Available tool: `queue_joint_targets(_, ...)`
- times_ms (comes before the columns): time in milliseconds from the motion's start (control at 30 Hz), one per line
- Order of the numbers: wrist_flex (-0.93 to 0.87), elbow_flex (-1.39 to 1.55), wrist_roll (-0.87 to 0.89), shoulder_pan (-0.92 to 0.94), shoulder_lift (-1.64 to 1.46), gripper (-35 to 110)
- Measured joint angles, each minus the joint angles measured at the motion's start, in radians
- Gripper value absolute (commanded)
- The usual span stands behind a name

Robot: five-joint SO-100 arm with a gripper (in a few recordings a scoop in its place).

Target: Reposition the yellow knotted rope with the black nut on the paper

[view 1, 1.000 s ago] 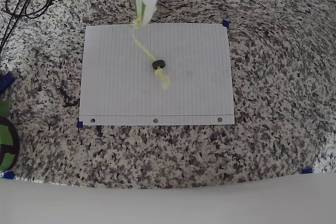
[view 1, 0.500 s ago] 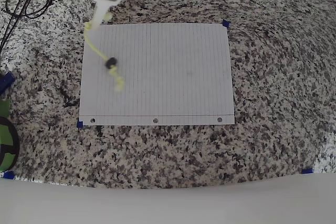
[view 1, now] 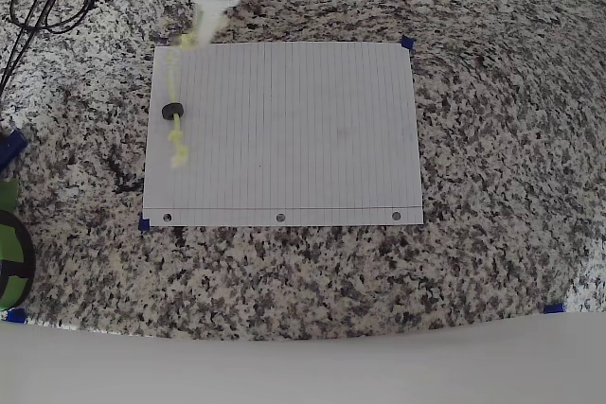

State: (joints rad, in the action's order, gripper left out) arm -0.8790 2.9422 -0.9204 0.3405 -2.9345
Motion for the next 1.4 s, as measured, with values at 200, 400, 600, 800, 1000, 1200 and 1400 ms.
queue_joint_targets(200,-0.025,0.003,0.000,-0.198,-0.049,0)
queue_joint_targets(400,0.044,0.021,-0.077,-0.333,-0.052,0)
queue_joint_targets(600,0.161,0.028,-0.236,-0.354,-0.037,0)
queue_joint_targets(800,0.259,0.028,-0.448,-0.354,0.012,0)
queue_joint_targets(1000,0.362,0.028,-0.629,-0.354,0.052,0)
queue_joint_targets(1200,0.423,0.028,-0.676,-0.354,0.069,0)
queue_joint_targets(1400,0.528,0.028,-0.730,-0.357,0.135,0)
